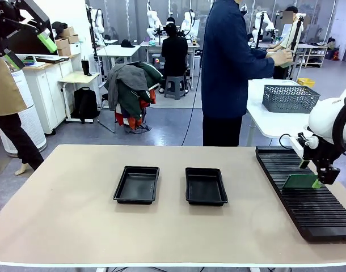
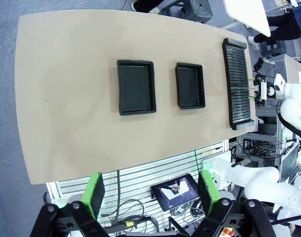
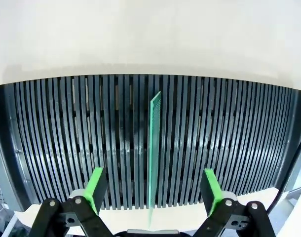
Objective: Inspect and transfer BCBs to ESD trays.
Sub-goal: Pick up the Blank PCB from the PCB Rack and place it in the left ESD tray.
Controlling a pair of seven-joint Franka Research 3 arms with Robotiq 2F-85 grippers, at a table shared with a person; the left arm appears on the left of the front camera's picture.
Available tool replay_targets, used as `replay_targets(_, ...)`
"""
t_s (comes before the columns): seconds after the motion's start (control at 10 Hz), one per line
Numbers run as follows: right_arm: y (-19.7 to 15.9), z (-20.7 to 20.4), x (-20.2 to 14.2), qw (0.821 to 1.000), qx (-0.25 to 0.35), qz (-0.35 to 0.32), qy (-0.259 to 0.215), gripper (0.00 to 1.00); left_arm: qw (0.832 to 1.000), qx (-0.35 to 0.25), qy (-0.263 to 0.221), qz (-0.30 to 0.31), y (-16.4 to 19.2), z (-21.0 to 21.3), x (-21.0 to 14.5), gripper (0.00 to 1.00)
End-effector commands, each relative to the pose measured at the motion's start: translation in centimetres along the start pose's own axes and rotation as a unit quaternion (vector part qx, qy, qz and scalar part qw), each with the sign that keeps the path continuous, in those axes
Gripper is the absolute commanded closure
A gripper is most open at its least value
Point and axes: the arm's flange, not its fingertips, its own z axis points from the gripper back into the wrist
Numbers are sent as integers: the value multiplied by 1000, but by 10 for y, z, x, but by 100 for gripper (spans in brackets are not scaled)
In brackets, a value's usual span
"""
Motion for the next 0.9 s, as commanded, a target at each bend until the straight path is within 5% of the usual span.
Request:
replay_targets(0.0,0,0,2,1000,2,6,4,0,1000,0,-1,0,1,0,-1,0)
replay_targets(0.8,-4,1,9,1000,-7,5,19,6,1000,0,-1,0,1,0,-1,0)
